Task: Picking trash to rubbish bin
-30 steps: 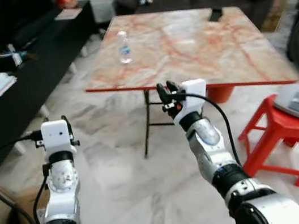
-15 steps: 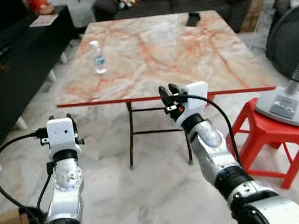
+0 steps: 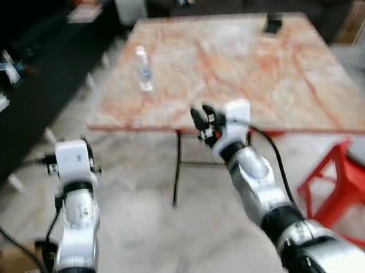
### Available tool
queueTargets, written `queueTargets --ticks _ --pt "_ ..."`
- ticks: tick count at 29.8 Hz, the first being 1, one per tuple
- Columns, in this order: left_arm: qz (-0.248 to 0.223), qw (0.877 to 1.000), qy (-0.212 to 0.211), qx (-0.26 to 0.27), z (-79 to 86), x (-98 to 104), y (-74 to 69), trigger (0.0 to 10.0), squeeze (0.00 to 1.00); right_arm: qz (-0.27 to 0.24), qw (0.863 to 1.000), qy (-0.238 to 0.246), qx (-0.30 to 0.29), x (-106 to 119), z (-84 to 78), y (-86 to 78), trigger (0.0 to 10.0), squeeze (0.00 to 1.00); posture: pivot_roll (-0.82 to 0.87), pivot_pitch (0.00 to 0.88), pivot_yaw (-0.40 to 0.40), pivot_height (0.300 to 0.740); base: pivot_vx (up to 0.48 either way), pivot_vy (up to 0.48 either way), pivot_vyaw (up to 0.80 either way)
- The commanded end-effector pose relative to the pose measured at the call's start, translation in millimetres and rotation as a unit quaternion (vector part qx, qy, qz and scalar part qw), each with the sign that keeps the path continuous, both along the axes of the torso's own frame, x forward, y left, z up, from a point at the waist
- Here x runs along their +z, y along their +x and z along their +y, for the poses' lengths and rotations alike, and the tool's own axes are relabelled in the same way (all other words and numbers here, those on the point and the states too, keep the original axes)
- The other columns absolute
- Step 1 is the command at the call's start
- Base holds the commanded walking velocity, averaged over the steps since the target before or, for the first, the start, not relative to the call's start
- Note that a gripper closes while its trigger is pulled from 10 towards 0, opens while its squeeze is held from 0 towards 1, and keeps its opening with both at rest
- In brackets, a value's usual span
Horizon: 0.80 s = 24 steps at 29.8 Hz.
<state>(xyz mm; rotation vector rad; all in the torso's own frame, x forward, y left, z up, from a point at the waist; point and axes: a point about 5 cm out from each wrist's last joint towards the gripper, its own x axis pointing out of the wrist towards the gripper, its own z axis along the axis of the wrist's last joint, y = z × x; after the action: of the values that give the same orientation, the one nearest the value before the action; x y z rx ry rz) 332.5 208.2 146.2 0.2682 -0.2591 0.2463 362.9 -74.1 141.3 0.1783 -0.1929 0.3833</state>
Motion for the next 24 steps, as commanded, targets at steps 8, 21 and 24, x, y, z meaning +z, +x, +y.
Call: queueTargets --ticks 8,21,24 --pt "-0.002 1.0 -0.004 -0.008 -6.1 4.5 2.8 10.0 0.0 -0.004 1.0 0.002 -0.012 3.0 -7.8 1.8 10.0 0.0 0.02 0.0 -0.07 0.74 0.328 0.0 0.0" --pt "-0.005 1.0 -0.004 -0.007 -5.0 8.0 2.9 10.0 0.0 -0.007 1.0 0.001 -0.005 4.5 -4.0 1.2 10.0 0.0 0.02 0.0 -0.072 0.74 0.332 0.0 0.18" --pt "-0.005 1.0 -0.004 -0.008 -5.5 8.7 3.5 10.0 0.0 -0.007 1.0 0.0 -0.005 4.9 -3.7 1.5 10.0 0.0 0.02 0.0 -0.071 0.74 0.342 0.0 0.0"
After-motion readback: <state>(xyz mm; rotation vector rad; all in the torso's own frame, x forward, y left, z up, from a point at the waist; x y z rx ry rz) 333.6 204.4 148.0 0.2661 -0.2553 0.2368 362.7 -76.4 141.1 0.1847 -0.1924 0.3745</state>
